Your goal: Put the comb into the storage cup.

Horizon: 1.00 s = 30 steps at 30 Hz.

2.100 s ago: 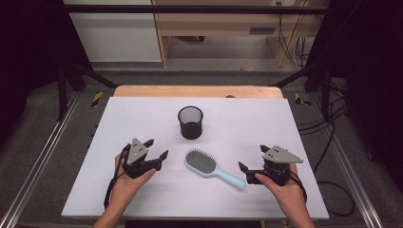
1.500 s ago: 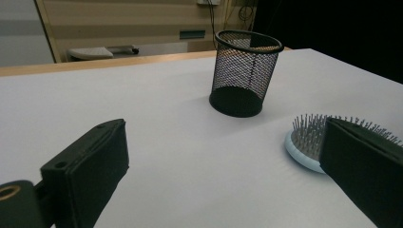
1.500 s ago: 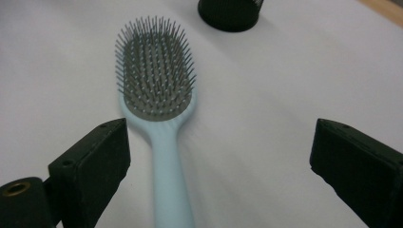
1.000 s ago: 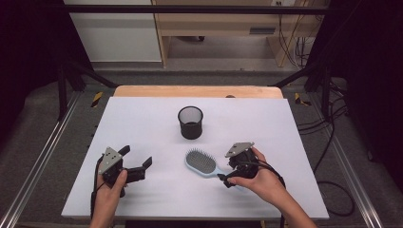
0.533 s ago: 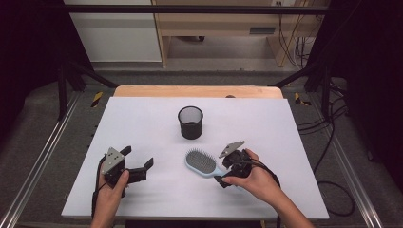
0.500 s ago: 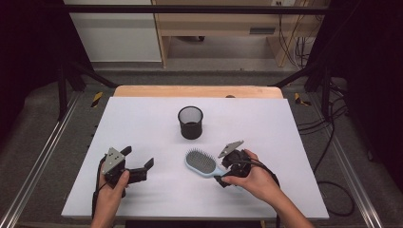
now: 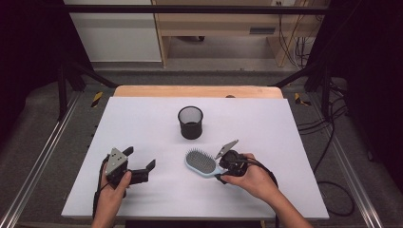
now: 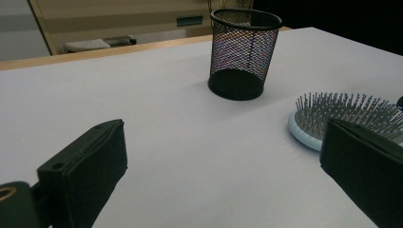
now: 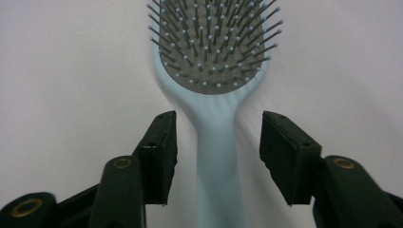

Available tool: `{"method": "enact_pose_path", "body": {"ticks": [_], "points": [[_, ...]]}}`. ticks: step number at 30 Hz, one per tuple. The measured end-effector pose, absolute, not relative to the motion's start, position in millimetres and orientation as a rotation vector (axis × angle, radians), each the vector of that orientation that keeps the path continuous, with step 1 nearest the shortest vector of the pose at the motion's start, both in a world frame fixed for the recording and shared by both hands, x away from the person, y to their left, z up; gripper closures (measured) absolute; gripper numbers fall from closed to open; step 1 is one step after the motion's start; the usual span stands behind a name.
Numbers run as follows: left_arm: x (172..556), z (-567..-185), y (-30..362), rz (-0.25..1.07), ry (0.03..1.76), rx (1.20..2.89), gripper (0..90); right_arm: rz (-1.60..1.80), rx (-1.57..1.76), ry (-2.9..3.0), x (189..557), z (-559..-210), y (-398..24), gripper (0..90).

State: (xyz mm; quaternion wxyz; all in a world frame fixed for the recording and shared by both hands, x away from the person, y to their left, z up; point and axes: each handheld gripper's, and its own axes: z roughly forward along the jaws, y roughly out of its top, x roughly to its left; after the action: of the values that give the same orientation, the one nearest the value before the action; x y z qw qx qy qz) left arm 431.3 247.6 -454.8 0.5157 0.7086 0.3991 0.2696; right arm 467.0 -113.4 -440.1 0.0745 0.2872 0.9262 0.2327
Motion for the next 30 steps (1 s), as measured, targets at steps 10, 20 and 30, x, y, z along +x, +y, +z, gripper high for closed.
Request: {"method": "enact_pose_path", "body": {"ticks": [10, 20, 30], "points": [[430.7, -454.5, 246.5, 0.654, 0.953, 1.704, 1.8, 0.674, 0.869, 2.808, 469.7, -443.2, -111.5, 57.0], [430.6, -454.4, 246.1, 0.656, 0.949, 1.709, 1.8, 0.648, 0.882, 2.833, 472.9, -444.9, -108.5, 60.0], [430.5, -454.4, 245.8, 0.656, 0.947, 1.709, 1.9, 0.631, 0.890, 2.848, 474.9, -449.2, -105.9, 63.0]]}}
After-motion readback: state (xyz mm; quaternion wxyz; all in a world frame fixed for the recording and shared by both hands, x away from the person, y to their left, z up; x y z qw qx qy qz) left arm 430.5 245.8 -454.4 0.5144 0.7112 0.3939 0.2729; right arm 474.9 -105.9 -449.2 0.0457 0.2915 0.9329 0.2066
